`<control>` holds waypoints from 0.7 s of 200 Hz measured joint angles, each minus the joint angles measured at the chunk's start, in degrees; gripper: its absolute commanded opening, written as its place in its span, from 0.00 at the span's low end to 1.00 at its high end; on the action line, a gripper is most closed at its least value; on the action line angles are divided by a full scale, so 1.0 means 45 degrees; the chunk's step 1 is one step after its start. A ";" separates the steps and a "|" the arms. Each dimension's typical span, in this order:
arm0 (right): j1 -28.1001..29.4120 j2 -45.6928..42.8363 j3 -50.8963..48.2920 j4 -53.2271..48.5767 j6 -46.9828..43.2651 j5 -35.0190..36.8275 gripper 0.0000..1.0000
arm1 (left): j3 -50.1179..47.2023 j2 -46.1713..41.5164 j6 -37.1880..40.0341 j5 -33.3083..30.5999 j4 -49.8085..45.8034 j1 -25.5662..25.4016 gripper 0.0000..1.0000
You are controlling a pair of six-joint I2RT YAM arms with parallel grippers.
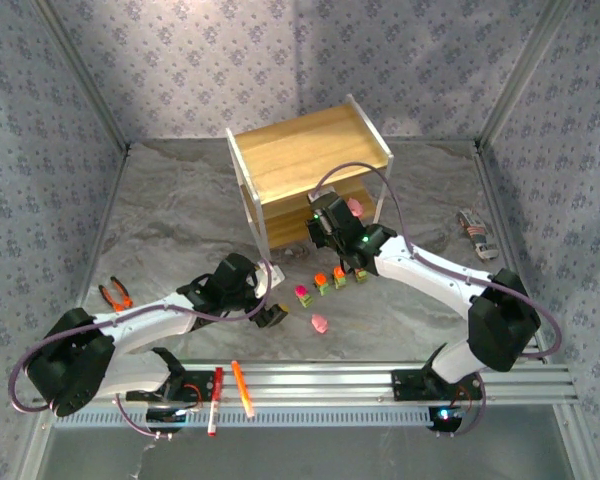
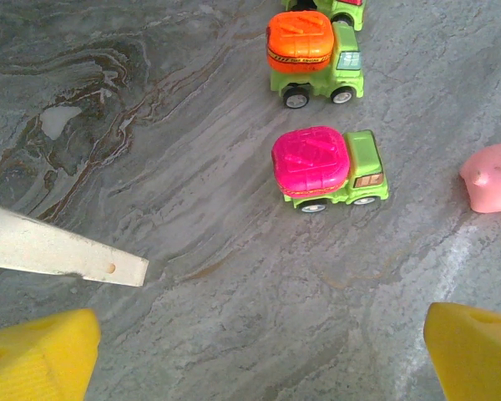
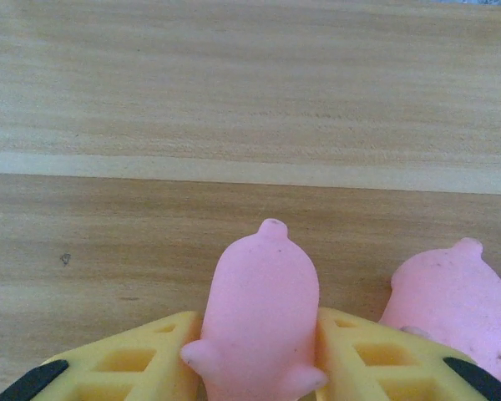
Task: Place and organize the plastic toys onto the shelf
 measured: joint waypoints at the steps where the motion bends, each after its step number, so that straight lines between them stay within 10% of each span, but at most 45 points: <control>1: 0.0000 0.0000 0.0010 0.0000 0.0000 -0.0005 0.41 | 0.0000 0.0000 0.0000 0.0000 0.0000 0.0000 1.00; 140: 0.0136 -0.0010 0.0170 -0.0267 -0.0097 0.0175 0.47 | 0.0000 0.0000 0.0000 0.0005 0.0000 0.0024 1.00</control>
